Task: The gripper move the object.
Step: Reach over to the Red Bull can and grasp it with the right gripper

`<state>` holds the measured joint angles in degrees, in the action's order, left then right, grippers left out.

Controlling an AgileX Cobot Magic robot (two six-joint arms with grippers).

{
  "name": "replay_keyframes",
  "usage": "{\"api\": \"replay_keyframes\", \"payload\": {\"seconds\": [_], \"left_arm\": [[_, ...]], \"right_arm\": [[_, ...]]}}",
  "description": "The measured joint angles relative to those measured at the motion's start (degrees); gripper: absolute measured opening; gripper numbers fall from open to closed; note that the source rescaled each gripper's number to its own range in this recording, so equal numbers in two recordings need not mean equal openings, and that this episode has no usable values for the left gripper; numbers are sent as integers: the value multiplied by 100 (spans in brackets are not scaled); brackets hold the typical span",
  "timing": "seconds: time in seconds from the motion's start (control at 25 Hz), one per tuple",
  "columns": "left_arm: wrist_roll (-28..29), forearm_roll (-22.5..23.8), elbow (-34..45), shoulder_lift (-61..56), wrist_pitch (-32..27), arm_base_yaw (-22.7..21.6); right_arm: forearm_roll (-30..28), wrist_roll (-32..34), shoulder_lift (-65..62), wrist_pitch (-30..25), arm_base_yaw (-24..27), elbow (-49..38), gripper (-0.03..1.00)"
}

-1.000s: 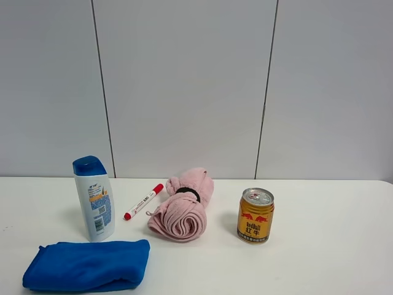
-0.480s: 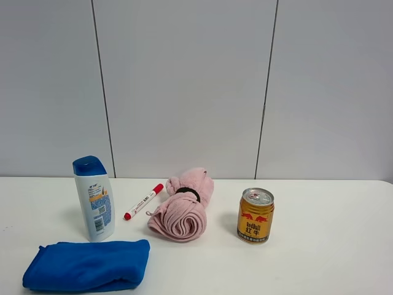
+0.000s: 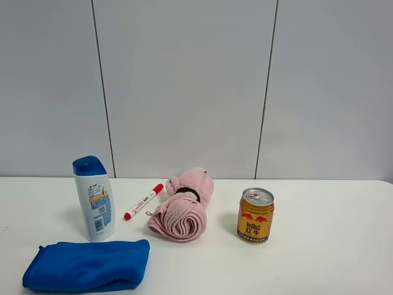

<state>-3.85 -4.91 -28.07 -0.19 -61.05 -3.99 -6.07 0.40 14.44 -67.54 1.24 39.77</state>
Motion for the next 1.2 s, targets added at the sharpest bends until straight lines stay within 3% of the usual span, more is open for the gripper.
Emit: {"api": "replay_keyframes", "payload": {"seconds": [0.28, 0.44, 0.92, 1.2], "left_arm": [[0, 0, 0, 0, 0, 0], [0, 0, 0, 0, 0, 0], [0, 0, 0, 0, 0, 0], [0, 0, 0, 0, 0, 0]], "right_arm": [[881, -333, 596, 164, 0, 0, 86], [941, -727, 1278, 359, 0, 0, 86], [1116, -1175, 3392, 2117, 0, 0, 86], [2201, -1822, 4636, 2657, 0, 0, 86]]}}
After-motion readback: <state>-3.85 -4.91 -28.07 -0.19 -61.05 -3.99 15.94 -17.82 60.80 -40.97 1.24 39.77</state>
